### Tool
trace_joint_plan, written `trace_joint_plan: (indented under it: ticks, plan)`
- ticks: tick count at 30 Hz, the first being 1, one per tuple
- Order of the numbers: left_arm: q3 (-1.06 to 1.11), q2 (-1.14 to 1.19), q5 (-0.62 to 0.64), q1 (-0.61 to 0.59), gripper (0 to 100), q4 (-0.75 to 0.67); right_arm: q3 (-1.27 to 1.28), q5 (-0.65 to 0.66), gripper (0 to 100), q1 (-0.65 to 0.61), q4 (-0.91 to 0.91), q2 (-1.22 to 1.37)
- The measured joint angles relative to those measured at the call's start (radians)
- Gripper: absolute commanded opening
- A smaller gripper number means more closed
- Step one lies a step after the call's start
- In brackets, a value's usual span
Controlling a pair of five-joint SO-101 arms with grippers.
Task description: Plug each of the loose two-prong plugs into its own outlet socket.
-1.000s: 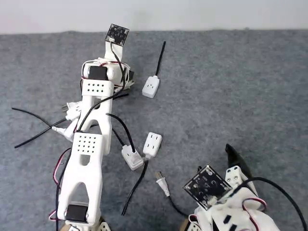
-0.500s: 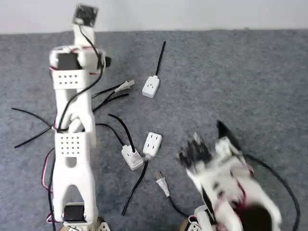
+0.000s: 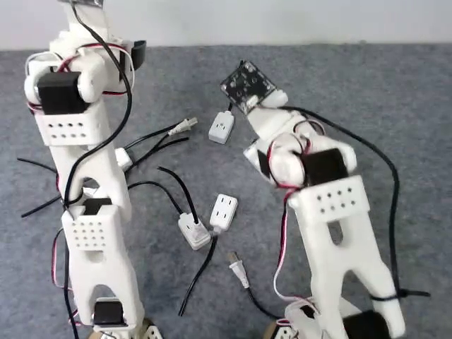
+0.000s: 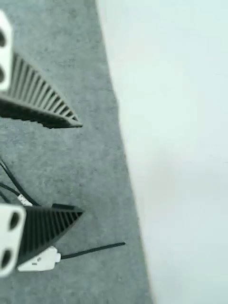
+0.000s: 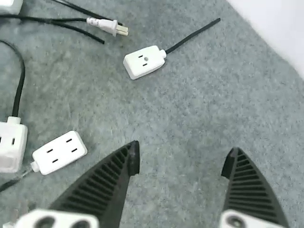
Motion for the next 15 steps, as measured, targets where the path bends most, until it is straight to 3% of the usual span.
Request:
trace_joint_plan:
  ticks: [15]
  plan:
    - [0.043, -0.42, -0.038, 0.043, 26, 0.005, -0.046, -0.011, 28.1, 0.0, 0.051, -0.058]
